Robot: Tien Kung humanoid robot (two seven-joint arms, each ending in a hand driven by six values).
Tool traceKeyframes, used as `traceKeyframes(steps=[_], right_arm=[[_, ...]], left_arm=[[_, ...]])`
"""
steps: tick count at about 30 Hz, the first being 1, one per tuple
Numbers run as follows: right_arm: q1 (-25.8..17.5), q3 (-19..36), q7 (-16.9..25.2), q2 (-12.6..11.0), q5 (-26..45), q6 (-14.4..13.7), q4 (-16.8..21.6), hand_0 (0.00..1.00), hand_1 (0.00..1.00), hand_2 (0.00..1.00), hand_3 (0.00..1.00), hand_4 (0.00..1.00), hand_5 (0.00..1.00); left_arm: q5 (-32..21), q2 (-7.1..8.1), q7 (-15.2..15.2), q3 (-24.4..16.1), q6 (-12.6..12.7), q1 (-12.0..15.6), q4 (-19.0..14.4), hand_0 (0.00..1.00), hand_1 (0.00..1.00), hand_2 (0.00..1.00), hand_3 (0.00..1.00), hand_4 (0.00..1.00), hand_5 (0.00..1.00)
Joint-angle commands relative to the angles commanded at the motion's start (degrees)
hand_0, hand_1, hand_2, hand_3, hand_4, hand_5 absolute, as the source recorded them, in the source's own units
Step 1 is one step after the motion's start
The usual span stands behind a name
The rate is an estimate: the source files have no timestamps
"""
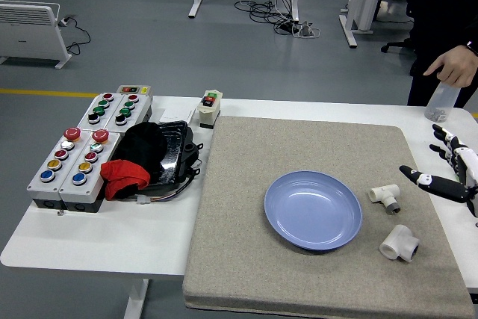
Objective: Pick pipe place plate twice
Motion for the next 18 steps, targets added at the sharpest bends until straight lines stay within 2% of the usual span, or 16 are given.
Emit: traceKeyframes(steps=[3, 5, 6, 7, 10, 18], right_arm=[[-0.8, -0.6, 0.3, -0.6, -1.1, 2.4, 0.9, 0.998, 0.953, 0.998, 0.998, 0.762, 0.214], [-2.0, -1.5, 1.1, -1.5, -4.0, 5.4, 2.0, 0.998, 0.953, 0.998, 0.998, 0.762, 0.214], [-2.1, -1.7, 1.2, -1.6, -4.5, 5.9, 2.2, 0.998, 0.953, 0.998, 0.998, 0.762, 0.214], [-2.5, -2.0, 1.2, -2.0, -5.6, 7.2, 2.5, 0.998, 0.956, 0.998, 0.998, 0.794, 0.238], [-3.3, -2.5, 0.8, -2.4, -8.2, 10.9, 3.1, 0.998, 0.956, 0.998, 0.998, 0.794, 0.238], [-4.3, -2.4, 0.3, -3.2, -14.4, 17.0, 3.2, 0.998, 0.956, 0.998, 0.998, 0.818, 0.255]], left_arm=[[0.0, 0.01, 0.0, 0.0, 0.0, 0.0, 0.0, 0.625, 0.584, 0.520, 0.586, 0.273, 0.998], [-0.1, 0.04, 0.0, 0.0, 0.0, 0.1, 0.0, 0.625, 0.584, 0.520, 0.586, 0.273, 0.998], [-0.1, 0.04, -0.1, 0.0, 0.0, 0.1, 0.0, 0.625, 0.584, 0.520, 0.586, 0.273, 0.998], [0.0, 0.04, 0.0, 0.0, 0.0, 0.1, 0.0, 0.623, 0.582, 0.519, 0.586, 0.274, 0.998], [0.2, 0.05, 0.0, -0.2, 0.0, 0.2, 0.0, 0.623, 0.582, 0.519, 0.586, 0.274, 0.998], [0.1, 0.09, 0.0, -0.1, 0.0, 0.3, 0.0, 0.623, 0.583, 0.520, 0.587, 0.274, 0.998]])
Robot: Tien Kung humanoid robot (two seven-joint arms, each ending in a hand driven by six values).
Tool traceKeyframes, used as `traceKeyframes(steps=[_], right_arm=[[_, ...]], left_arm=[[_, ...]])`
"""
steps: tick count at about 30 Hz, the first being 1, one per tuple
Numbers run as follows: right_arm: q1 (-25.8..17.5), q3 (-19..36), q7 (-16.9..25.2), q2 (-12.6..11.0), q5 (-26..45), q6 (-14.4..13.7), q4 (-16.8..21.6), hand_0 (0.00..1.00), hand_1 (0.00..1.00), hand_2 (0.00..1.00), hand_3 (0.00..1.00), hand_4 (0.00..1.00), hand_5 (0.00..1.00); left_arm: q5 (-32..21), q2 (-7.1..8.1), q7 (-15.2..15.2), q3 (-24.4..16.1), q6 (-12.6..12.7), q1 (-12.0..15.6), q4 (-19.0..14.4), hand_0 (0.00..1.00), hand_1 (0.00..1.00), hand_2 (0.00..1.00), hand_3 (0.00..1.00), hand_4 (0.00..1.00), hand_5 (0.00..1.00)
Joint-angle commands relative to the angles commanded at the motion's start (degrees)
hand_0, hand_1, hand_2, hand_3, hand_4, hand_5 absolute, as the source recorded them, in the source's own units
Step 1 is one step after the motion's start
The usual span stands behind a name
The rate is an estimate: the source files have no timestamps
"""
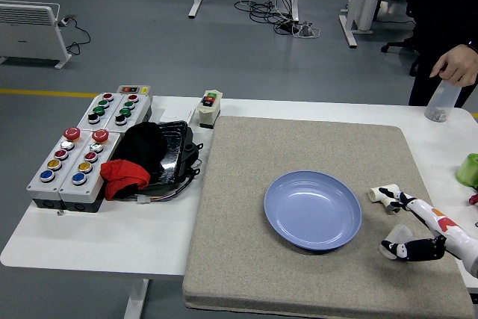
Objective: Pick pipe place plate twice
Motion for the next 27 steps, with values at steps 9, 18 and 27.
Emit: traceKeyframes(steps=[9, 18, 27], right_arm=[[0.4, 0.2, -0.5, -0.7, -1.6, 2.4, -0.8, 0.998, 0.955, 0.998, 0.998, 0.810, 0.256], [1.6, -0.6, 4.8, -1.2, -10.2, 0.7, -4.1, 0.998, 0.939, 0.998, 0.955, 0.803, 0.252], [2.0, -0.6, 5.7, -1.7, -12.4, 1.5, -5.9, 0.998, 0.909, 0.959, 0.896, 0.774, 0.228]], left_arm=[[-0.7, 0.01, -0.2, 0.4, 0.0, -0.4, 0.0, 0.625, 0.582, 0.520, 0.586, 0.274, 0.998], [-0.8, -0.03, -0.2, 0.5, 0.0, -0.7, 0.0, 0.625, 0.582, 0.521, 0.587, 0.275, 0.998], [-0.8, -0.04, -0.2, 0.5, 0.0, -0.8, 0.0, 0.625, 0.586, 0.521, 0.589, 0.274, 0.998]])
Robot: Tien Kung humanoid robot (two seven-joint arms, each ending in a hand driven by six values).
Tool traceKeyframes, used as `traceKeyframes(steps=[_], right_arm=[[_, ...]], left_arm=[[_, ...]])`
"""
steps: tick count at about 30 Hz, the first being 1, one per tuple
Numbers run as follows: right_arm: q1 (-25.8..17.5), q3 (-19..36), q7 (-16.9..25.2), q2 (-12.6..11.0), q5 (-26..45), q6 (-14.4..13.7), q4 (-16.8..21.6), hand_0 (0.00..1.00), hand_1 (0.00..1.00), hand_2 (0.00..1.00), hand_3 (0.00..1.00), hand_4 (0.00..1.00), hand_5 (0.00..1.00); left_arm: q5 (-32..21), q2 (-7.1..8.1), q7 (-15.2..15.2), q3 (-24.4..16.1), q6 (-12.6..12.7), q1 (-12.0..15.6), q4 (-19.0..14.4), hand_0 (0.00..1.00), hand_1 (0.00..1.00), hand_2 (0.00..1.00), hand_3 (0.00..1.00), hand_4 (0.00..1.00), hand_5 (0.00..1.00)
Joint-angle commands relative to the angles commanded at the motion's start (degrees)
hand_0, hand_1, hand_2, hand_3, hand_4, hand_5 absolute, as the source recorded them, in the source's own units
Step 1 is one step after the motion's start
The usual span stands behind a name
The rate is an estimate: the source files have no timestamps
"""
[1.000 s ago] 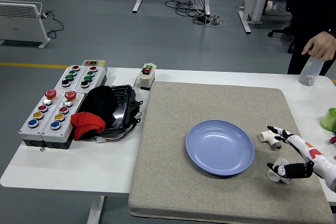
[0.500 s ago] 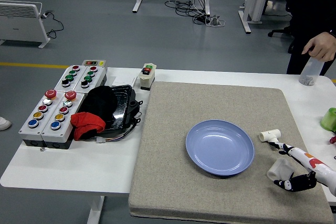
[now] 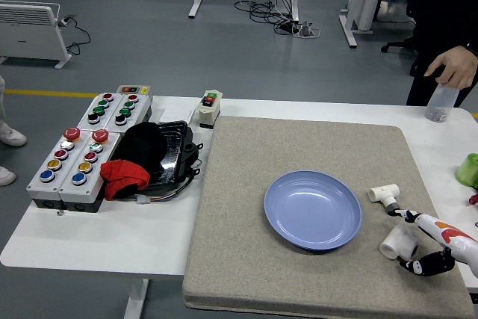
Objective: Pick pipe place plate twice
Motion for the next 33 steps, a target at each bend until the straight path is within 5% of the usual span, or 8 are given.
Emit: traceKeyframes(steps=[15, 16, 21, 22, 27, 28, 33], right_arm=[[1.3, -0.2, -0.3, 0.4, -0.5, 0.6, -3.0, 0.940, 0.852, 0.859, 0.817, 0.734, 0.223], [1.3, -0.2, -0.4, 0.4, -0.5, 0.6, -3.1, 0.830, 0.793, 0.787, 0.778, 0.667, 0.178], [1.3, -0.5, -0.4, 0.4, -0.4, -0.1, -3.8, 0.830, 0.793, 0.787, 0.778, 0.667, 0.178], [1.2, -0.5, -0.4, 0.4, -0.3, -0.2, -3.8, 0.660, 0.667, 0.688, 0.736, 0.579, 0.140], [1.1, -0.7, -0.6, 0.5, 0.4, -0.3, -3.5, 0.660, 0.667, 0.688, 0.736, 0.579, 0.140], [1.0, -0.7, -0.6, 0.5, 0.5, -0.4, -3.4, 0.524, 0.591, 0.632, 0.714, 0.507, 0.096], [0.9, -0.7, -0.6, 0.4, 1.3, -0.7, -2.9, 0.524, 0.591, 0.632, 0.714, 0.507, 0.096]], left_arm=[[0.1, 0.03, 0.1, 0.0, 0.0, -0.2, 0.0, 0.627, 0.588, 0.524, 0.591, 0.274, 0.998], [0.1, 0.04, 0.1, 0.0, 0.0, -0.2, 0.0, 0.629, 0.589, 0.525, 0.591, 0.275, 0.998], [0.1, 0.05, 0.1, 0.0, 0.0, -0.1, 0.0, 0.629, 0.589, 0.525, 0.591, 0.275, 0.998], [0.1, 0.03, 0.1, 0.0, 0.0, -0.1, 0.0, 0.629, 0.588, 0.525, 0.592, 0.274, 0.998], [0.3, -0.04, 0.1, -0.1, 0.0, -0.1, 0.0, 0.629, 0.588, 0.525, 0.592, 0.274, 0.998], [0.4, -0.06, 0.2, -0.2, 0.0, 0.0, 0.0, 0.630, 0.588, 0.525, 0.592, 0.275, 0.998], [0.6, -0.09, 0.3, -0.4, 0.0, 0.1, 0.0, 0.630, 0.588, 0.525, 0.592, 0.275, 0.998]])
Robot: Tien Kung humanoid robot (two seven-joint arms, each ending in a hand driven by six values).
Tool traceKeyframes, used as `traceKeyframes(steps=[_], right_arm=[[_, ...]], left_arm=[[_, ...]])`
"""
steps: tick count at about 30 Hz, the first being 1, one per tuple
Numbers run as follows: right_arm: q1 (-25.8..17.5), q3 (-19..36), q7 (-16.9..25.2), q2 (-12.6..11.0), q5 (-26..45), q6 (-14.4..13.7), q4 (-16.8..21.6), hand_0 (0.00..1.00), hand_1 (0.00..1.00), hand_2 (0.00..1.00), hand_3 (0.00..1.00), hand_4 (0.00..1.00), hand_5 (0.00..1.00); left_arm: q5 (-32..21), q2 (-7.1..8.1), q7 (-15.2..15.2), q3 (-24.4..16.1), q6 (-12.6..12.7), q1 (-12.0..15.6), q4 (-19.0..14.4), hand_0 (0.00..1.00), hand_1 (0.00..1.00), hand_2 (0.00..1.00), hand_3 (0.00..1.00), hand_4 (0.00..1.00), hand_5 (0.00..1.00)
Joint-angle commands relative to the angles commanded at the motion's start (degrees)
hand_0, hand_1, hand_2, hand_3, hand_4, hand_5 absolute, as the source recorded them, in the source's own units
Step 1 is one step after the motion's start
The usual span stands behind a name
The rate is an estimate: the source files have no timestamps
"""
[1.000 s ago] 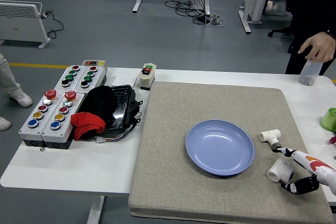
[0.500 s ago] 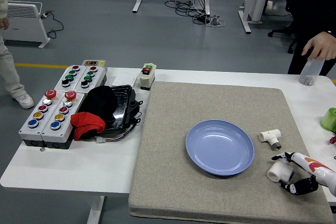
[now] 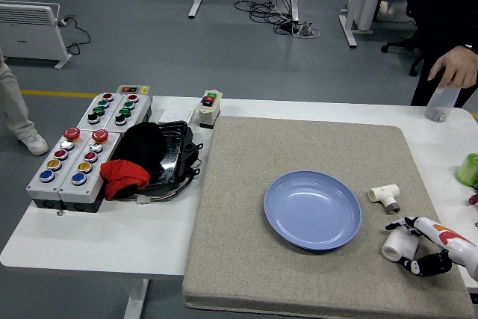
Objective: Pick pipe place plate twice
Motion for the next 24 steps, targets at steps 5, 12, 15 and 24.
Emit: traceKeyframes(steps=[5, 12, 15, 24], right_arm=[[0.1, 0.3, 0.5, 0.1, 1.2, -1.2, 1.2, 0.465, 0.547, 0.612, 0.686, 0.483, 0.101], [2.5, -0.7, 1.4, 1.1, 3.3, -3.2, 3.0, 0.461, 0.540, 0.603, 0.668, 0.472, 0.101], [4.7, -2.2, 2.3, 1.8, 4.3, -4.6, 2.9, 0.455, 0.535, 0.591, 0.645, 0.451, 0.099], [13.2, -9.4, 3.3, 4.7, 3.7, -7.5, -3.8, 0.491, 0.554, 0.588, 0.644, 0.447, 0.095]], left_arm=[[0.2, -0.03, 0.1, -0.1, 0.0, 0.2, 0.0, 0.630, 0.590, 0.526, 0.592, 0.273, 0.998], [0.4, -0.03, 0.2, -0.3, 0.0, 0.6, 0.0, 0.630, 0.589, 0.526, 0.591, 0.273, 0.998], [0.6, -0.04, 0.2, -0.5, 0.0, 0.7, 0.0, 0.628, 0.589, 0.525, 0.591, 0.273, 0.998], [0.1, 0.08, 0.1, -0.2, 0.0, 0.8, -0.1, 0.628, 0.589, 0.525, 0.591, 0.272, 0.998]])
